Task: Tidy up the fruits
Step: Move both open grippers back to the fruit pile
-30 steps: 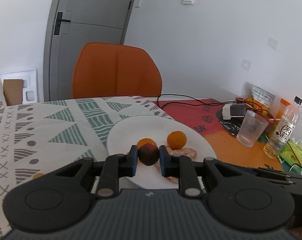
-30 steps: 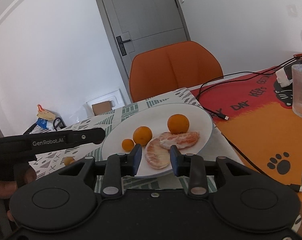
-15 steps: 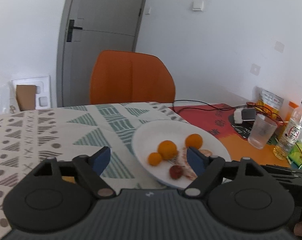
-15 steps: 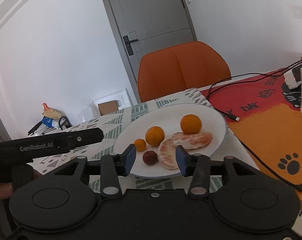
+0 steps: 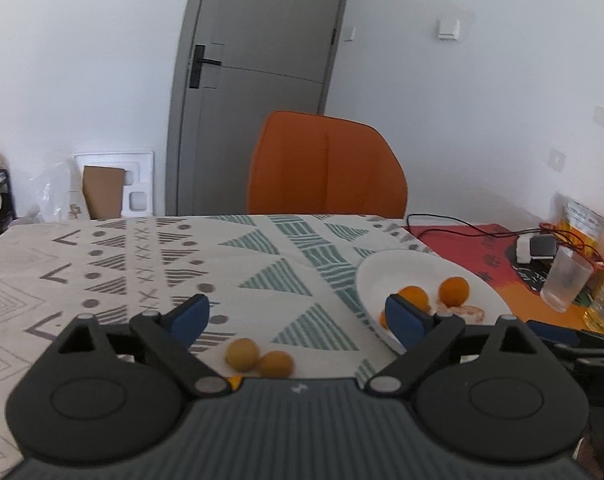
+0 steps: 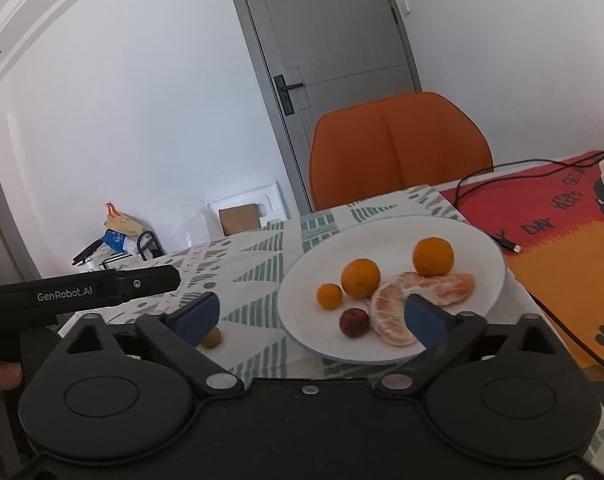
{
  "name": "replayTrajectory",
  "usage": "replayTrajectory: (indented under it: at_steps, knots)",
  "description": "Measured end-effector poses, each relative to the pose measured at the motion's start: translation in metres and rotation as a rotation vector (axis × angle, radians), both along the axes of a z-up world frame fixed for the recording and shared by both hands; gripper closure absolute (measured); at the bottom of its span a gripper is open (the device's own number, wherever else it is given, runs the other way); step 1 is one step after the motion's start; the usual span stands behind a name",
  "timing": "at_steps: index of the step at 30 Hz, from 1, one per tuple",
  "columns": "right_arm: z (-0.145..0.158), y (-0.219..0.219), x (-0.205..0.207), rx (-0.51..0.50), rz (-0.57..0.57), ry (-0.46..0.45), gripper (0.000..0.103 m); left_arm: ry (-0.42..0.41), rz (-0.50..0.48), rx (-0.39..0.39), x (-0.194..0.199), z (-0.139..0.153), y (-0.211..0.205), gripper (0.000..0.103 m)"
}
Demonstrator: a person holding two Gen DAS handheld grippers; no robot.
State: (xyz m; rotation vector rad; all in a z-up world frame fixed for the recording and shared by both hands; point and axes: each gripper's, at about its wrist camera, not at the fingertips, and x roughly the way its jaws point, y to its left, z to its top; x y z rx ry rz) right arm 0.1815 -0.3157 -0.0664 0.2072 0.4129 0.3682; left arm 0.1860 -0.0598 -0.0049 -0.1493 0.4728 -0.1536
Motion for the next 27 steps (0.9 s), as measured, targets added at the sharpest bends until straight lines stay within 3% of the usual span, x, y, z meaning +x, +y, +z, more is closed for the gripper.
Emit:
replayTrajectory:
  at_steps: [20,27]
  knots:
    - [0.001,0.041,-0.002,-0.005,0.064,0.003,0.000,0.015,0.076,-0.022,-0.027,-0.006,0.051,0.009]
    - [-0.002,0.057,-0.002,-0.015,0.104,0.013,0.000,0.060,0.065,-0.030,-0.030,-0.011,0.061,0.009]
